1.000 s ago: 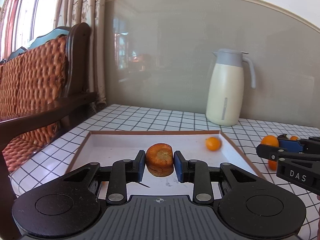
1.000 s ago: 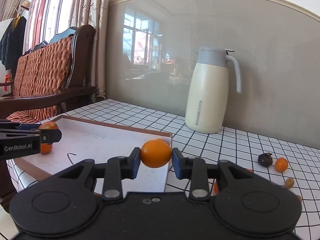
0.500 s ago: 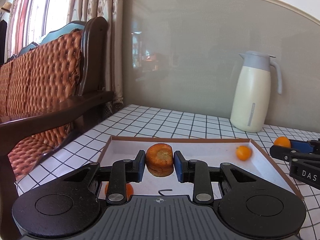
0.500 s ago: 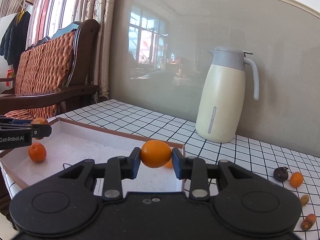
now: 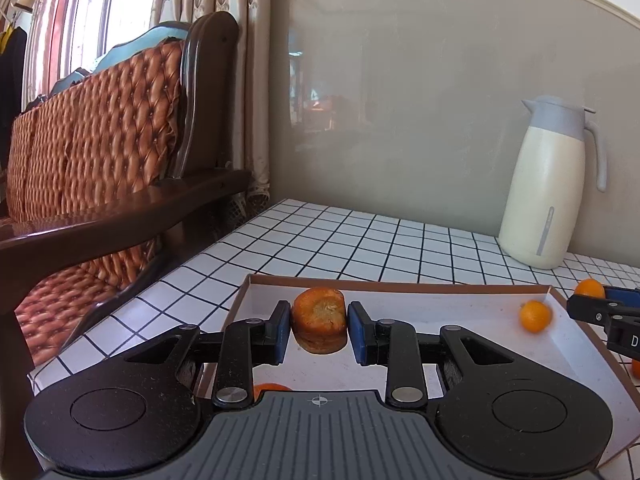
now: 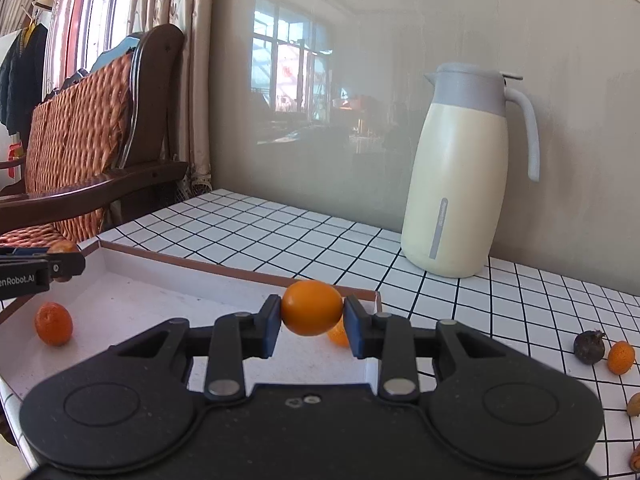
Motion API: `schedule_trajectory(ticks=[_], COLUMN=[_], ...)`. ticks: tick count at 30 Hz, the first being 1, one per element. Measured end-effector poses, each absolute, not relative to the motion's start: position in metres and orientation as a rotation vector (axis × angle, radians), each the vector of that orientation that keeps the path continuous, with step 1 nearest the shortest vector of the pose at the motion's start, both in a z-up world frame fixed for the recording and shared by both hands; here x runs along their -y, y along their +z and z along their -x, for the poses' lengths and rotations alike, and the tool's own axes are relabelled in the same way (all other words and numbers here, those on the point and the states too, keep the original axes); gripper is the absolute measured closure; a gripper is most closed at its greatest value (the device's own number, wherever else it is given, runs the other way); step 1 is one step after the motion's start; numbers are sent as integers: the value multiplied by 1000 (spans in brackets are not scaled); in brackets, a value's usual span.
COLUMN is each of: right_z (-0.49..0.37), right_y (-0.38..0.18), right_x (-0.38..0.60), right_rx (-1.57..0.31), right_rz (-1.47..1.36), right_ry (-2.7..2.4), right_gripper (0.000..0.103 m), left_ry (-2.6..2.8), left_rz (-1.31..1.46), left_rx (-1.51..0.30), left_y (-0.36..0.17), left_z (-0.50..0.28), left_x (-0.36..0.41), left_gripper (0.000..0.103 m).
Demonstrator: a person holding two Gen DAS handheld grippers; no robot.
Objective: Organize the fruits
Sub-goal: 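Open the left tool to release the carrot piece while the right tool drops its kumquat into the tray, then move both tools back toward the fruits on the table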
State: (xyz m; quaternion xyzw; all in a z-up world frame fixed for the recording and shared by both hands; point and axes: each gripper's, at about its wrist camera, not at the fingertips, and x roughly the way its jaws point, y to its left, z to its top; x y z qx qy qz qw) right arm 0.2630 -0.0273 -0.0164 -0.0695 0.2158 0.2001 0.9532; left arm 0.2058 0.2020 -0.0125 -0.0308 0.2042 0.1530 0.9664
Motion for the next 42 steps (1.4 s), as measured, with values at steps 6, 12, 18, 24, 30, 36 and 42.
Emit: schedule_trajectory(ticks=[6,12,18,24,30,36,42], right_z=[-270,-276,-258,-229,-194,-165,-155], right_y=[-16,-13,5,10,6,-5,-12], right_x=[26,24,42,74,122,169,208], right_rx=[-446,-460,-342,-302,-319,-370,-402], right_rz=[141,167,138,109,121,116,108], right_ry=[410,416,368,350,294,213,127], right_gripper=[78,60,18,9,10,10,10], left_ry=[335,329,349,313,197,101,16], left_rz=[77,58,23,-1,15,-38,-113], left_rx=[-401,-420,-304,-304,-316,-297,-289], left_y=[-8,-11,2,6,-2,-1,-4], left_z=[-214,-219,-186,-157,-122,-111,-112], left_x=[-214,-211,-195,-170,-126,-71,-17], left_gripper=[72,71,4,4,0,0,0])
